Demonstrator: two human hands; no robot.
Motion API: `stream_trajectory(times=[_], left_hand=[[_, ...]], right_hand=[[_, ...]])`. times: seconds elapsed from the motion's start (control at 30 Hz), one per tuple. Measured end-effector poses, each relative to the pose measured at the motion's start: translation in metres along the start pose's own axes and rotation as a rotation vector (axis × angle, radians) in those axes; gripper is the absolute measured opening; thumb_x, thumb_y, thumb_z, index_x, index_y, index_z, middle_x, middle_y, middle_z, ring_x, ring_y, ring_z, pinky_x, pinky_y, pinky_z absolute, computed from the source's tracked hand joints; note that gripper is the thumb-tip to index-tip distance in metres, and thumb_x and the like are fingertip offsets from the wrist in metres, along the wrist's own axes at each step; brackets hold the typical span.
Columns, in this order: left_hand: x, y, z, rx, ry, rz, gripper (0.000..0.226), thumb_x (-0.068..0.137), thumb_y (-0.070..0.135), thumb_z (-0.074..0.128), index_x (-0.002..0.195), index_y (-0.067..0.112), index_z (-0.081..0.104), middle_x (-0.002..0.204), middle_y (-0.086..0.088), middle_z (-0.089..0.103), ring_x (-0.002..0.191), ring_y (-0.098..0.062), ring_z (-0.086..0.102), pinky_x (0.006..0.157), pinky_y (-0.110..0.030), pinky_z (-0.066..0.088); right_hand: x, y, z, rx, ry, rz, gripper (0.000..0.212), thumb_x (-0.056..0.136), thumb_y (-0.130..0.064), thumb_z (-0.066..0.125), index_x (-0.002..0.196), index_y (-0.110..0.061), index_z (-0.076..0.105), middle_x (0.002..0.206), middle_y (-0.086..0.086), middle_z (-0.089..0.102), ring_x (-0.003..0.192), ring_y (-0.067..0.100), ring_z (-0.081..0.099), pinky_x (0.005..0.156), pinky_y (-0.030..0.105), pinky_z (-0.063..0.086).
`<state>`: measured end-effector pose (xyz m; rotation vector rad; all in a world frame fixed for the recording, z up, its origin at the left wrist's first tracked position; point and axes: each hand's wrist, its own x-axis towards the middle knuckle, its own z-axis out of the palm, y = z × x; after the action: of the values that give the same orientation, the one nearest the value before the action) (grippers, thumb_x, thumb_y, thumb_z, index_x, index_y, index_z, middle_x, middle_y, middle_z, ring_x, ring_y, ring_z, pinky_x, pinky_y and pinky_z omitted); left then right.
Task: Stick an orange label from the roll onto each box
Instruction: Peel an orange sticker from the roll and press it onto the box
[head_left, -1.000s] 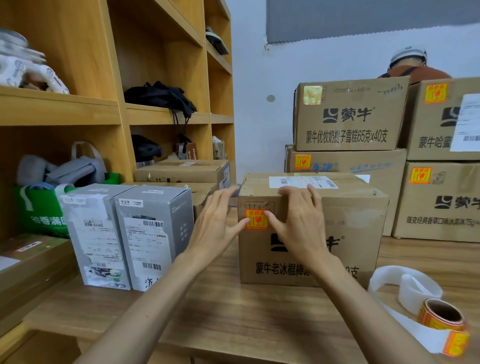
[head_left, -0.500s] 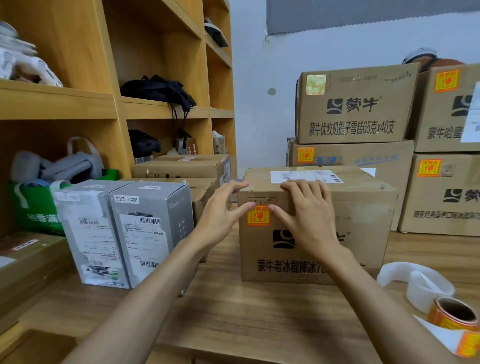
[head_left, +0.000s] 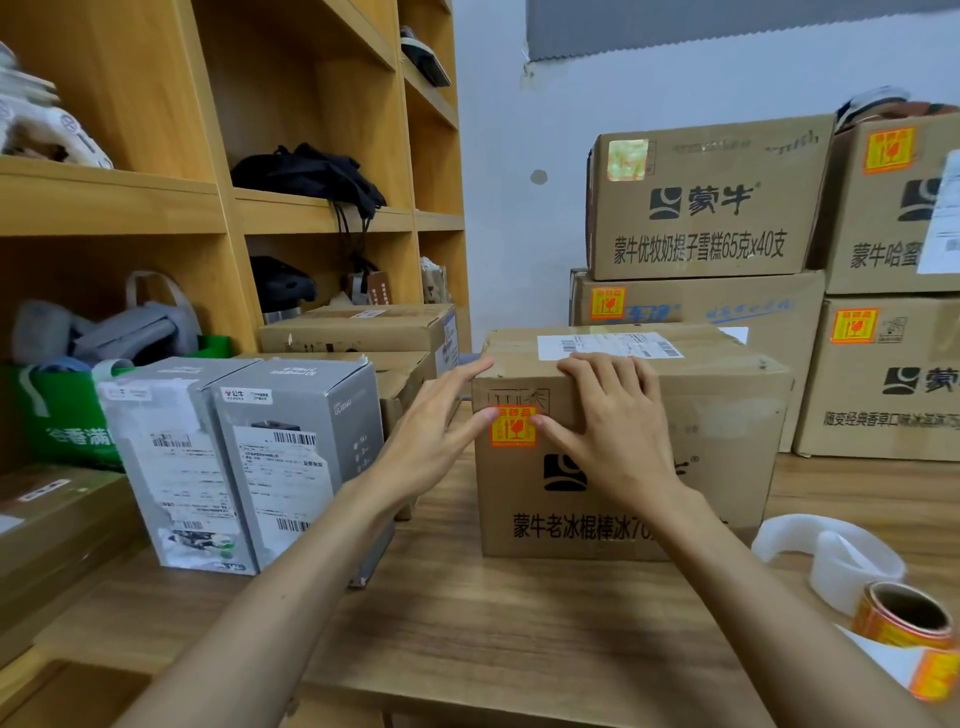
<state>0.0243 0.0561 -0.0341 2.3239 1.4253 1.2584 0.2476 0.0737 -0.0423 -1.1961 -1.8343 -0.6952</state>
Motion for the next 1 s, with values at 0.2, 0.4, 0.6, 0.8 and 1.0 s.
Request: stream_trajectory(times=[0.2,0.4,0.6,0.8,1.0], left_hand=[[-0.003,-0.002,-0.001,0.069,-0.042,0.005,0.08,0.089,0.048,0.071,0.149,0.056,0.02,0.157,0.017,0.035,0.134,0.004,0.03,0.113,-0.047,0.037],[-0.003,-0.001,0.0,0.089,-0.027,0.019,0.082,0.088,0.047,0.072,0.15,0.054,0.019,0.156,0.013,0.038,0.129,0.005,0.033,0.112,-0.046,0.038],[-0.004,0.001,0.003,0.138,0.005,0.017,0.09,0.083,0.05,0.076,0.151,0.051,0.017,0.152,0.012,0.043,0.134,-0.005,0.039,0.109,-0.046,0.04],[-0.005,0.005,0.005,0.193,-0.022,-0.004,0.092,0.087,0.048,0.072,0.152,0.05,0.007,0.15,0.004,0.05,0.132,-0.019,0.052,0.107,-0.049,0.044],[-0.017,0.021,0.006,0.337,-0.037,0.007,0.095,0.09,0.054,0.066,0.155,0.036,0.0,0.142,-0.008,0.054,0.124,-0.025,0.056,0.104,-0.043,0.045]], right_hand=[[-0.003,0.002,-0.002,-0.046,-0.049,-0.028,0.076,0.077,-0.069,0.064,0.129,-0.015,0.053,0.13,0.004,0.056,0.123,0.026,0.048,0.111,0.045,0.031],[-0.003,-0.001,-0.002,-0.069,-0.053,-0.021,0.078,0.073,-0.066,0.07,0.129,-0.015,0.052,0.131,0.005,0.055,0.124,0.026,0.046,0.111,0.045,0.029],[-0.003,-0.002,-0.002,-0.107,-0.06,-0.039,0.086,0.07,-0.072,0.068,0.13,-0.012,0.052,0.133,0.008,0.054,0.126,0.029,0.047,0.113,0.047,0.027],[-0.003,-0.004,-0.005,-0.101,-0.085,-0.024,0.084,0.07,-0.069,0.07,0.13,-0.013,0.052,0.132,0.008,0.055,0.126,0.028,0.047,0.112,0.046,0.026],[-0.008,-0.003,-0.031,0.038,-0.148,-0.01,0.084,0.079,-0.08,0.045,0.14,-0.022,0.048,0.137,-0.003,0.05,0.13,0.02,0.042,0.115,0.042,0.025]])
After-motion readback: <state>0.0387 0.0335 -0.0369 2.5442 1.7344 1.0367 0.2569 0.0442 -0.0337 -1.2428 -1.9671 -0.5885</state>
